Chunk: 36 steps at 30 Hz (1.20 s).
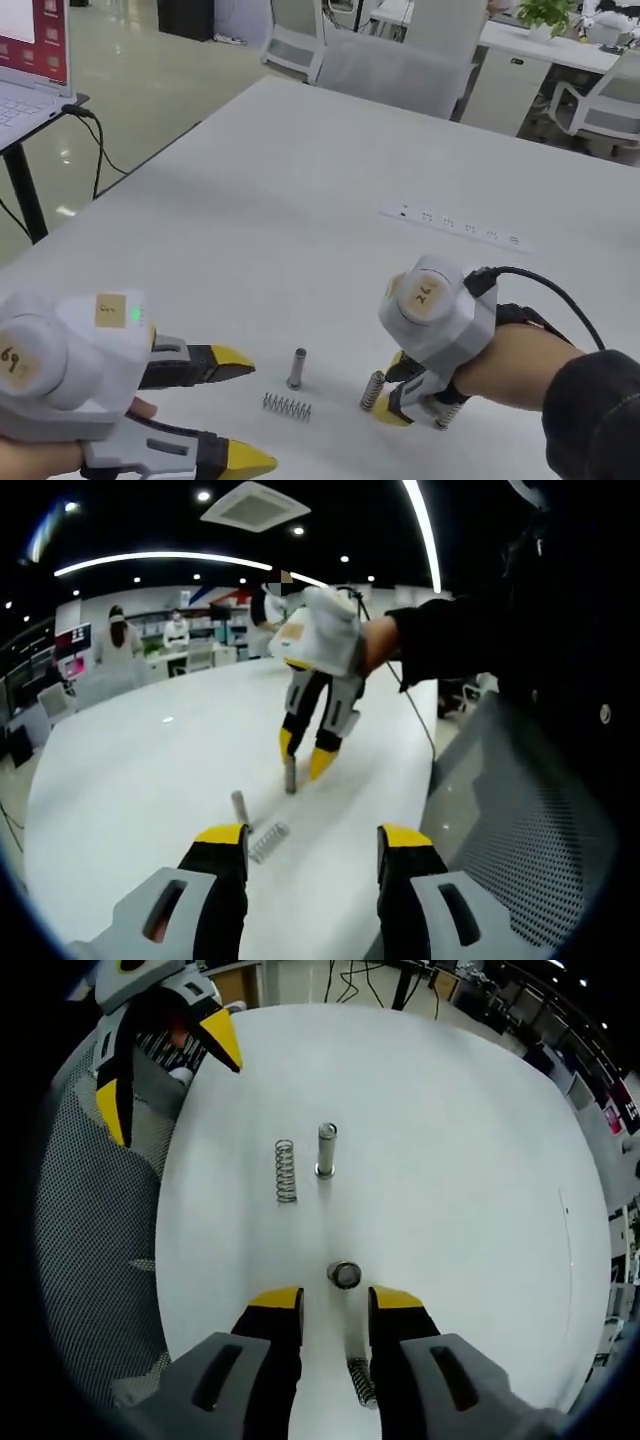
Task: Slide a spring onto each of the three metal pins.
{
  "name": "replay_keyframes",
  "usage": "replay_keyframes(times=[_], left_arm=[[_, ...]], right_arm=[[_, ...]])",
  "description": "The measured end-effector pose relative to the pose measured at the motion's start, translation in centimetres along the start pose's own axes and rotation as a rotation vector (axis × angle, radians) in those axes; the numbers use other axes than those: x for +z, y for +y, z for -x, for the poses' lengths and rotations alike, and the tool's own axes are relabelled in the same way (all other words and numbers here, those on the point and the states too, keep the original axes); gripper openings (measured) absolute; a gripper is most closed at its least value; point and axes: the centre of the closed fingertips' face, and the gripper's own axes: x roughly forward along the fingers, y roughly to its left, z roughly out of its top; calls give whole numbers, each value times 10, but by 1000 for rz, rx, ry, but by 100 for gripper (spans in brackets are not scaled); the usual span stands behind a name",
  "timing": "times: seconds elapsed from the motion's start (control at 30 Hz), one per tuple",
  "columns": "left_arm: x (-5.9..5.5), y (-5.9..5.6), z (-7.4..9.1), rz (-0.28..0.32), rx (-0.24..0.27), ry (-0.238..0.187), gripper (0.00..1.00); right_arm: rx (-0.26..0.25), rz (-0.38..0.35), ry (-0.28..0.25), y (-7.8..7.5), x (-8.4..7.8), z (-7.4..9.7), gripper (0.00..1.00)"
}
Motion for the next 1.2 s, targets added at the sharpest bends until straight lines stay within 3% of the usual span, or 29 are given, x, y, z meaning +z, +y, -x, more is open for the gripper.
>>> replay_keyframes(times=[0.67,0.97,1.2], left_arm=[[-3,-5,-2,-16,-23,20,45],[-3,-8,-3,-21,-30,22,45],[-4,-10,-4,-29,-34,31,45]], right_arm=[[-37,-45,-74,16,0,31,24],[-64,-17,-126,26,18,53,24],[-58,7,-170,33,37,58,24]])
